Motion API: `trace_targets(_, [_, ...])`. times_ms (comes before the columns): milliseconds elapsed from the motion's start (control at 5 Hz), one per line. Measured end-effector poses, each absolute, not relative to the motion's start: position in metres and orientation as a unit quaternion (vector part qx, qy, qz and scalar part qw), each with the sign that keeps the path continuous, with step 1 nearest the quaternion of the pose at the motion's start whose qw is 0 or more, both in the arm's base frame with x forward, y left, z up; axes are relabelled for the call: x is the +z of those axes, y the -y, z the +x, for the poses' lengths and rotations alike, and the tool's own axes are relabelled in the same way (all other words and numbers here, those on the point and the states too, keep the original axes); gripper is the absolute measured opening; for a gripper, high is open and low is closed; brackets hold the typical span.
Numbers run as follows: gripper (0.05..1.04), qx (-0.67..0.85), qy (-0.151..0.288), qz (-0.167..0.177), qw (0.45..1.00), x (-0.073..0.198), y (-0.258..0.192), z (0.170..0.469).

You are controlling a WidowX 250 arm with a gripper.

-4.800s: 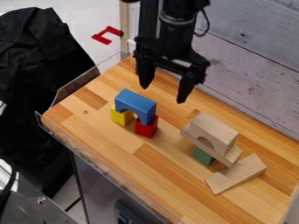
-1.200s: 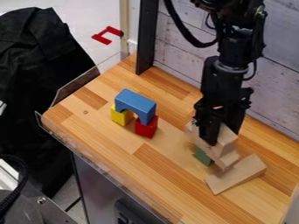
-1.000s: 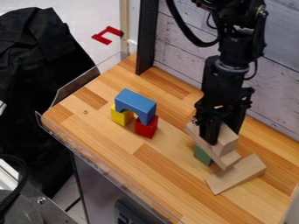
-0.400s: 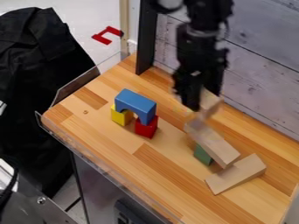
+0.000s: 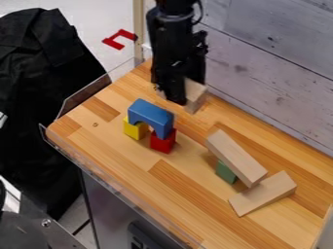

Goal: Put the arch on top of the blue arch

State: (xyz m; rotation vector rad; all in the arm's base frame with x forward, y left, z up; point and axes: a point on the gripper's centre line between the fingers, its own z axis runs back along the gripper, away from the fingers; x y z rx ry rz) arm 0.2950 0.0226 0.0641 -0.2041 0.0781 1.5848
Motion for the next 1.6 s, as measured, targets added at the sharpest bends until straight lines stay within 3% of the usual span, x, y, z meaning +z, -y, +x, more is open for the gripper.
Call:
trace_targets(1000, [0.578, 0.744, -0.041, -0.050, 0.665, 0.058, -0.053, 0.283])
trace_targets(1600, [0.579, 0.759, -0.076, -0.062, 0.643, 0.043, -0.045, 0.281])
